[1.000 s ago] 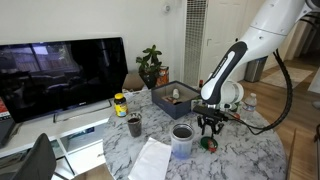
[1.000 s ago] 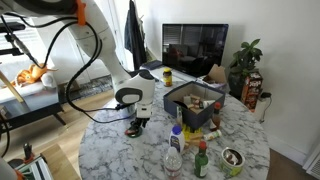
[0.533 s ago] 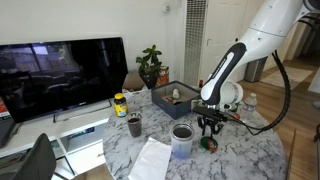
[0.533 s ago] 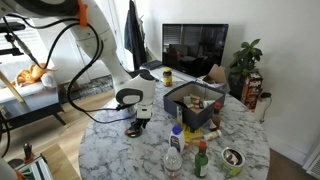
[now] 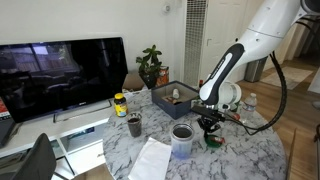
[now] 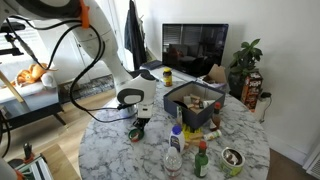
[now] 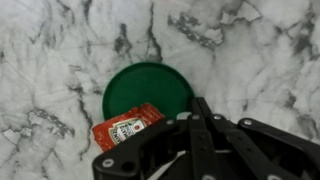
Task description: Move the white and blue cup to the left, put the tomato ketchup on the green lid and then put the ketchup in the cup
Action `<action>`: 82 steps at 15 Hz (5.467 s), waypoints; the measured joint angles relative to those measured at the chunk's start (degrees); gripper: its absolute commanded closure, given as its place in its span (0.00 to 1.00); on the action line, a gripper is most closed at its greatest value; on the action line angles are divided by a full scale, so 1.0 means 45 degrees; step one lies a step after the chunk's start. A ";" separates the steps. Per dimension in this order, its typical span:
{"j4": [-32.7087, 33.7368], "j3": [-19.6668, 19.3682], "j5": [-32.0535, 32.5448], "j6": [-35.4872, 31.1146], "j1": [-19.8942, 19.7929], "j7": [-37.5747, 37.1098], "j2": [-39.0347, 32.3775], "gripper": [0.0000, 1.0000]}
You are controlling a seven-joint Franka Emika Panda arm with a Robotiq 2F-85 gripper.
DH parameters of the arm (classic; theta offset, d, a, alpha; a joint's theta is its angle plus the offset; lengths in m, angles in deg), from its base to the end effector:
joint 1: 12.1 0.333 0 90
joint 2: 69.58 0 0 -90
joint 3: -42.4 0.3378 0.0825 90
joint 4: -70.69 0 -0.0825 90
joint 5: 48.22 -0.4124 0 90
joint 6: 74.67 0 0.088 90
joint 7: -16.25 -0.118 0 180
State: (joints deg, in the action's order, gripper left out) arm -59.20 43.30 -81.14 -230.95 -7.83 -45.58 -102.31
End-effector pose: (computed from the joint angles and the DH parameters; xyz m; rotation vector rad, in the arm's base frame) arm 0.5227 0.0301 0.0749 -2.1713 2.0882 0.3100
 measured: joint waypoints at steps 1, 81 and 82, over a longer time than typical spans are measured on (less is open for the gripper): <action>0.0011 0.0000 0.0000 0.0000 0.0002 -0.0013 -0.0005 1.00; 0.0969 -0.0480 -0.0398 0.2332 0.0389 0.4892 0.3755 1.00; 0.0724 -0.0480 -0.0398 0.1923 0.0380 0.4849 0.3619 1.00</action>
State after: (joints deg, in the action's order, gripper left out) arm -55.94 41.14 -82.93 -222.29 -6.12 -23.76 -86.02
